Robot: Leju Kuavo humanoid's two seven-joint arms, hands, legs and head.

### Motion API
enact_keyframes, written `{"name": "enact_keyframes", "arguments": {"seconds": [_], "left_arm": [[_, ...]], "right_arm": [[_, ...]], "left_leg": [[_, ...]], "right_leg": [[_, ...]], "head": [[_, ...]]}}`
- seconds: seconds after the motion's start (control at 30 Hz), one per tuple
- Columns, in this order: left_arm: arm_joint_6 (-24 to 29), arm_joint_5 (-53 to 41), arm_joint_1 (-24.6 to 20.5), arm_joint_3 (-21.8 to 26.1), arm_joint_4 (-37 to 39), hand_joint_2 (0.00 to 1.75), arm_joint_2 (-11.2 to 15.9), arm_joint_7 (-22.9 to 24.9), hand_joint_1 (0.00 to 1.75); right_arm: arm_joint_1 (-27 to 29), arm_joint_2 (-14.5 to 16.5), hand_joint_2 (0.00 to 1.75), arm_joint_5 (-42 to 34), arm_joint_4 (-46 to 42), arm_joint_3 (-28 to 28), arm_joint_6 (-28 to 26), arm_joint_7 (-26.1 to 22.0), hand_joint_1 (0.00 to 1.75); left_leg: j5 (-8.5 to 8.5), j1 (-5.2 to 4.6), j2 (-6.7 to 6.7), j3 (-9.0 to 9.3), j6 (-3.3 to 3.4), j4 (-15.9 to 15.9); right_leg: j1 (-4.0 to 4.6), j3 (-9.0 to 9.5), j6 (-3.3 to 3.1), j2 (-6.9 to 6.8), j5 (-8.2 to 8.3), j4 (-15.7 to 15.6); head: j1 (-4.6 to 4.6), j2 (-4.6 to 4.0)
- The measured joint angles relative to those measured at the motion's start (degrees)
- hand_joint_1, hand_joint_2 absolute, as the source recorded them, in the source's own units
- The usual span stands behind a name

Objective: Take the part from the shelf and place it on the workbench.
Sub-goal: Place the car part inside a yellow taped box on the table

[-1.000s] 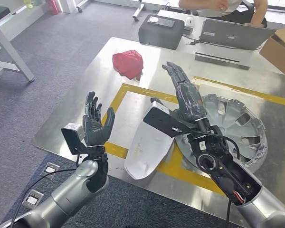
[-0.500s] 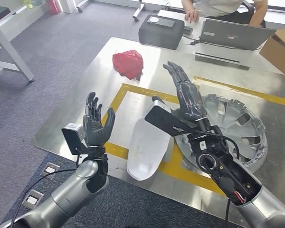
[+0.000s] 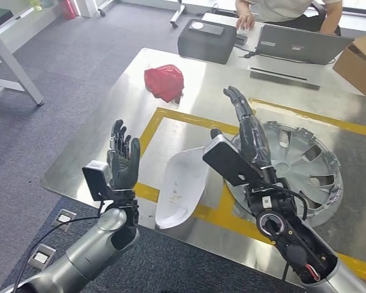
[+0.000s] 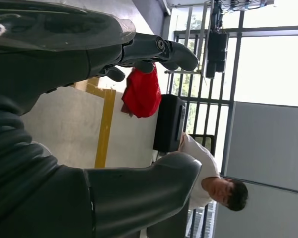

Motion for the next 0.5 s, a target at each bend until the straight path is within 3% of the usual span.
{"name": "enact_keyframes", "arguments": {"seconds": [0.5], "left_arm": [[0.17, -0.32, 0.47, 0.00, 0.00, 0.00, -0.80, -0.19, 0.00]], "right_arm": [[12.09, -2.68, 0.00, -4.33, -10.56, -5.78, -3.91, -1.67, 0.00]], "left_leg": [[-0.01, 0.00, 0.05, 0.03, -0.01, -0.01]], "right_leg": [[0.00, 0.03, 0.00, 0.00, 0.00, -0.01]], "head": [[0.01, 0.00]]}}
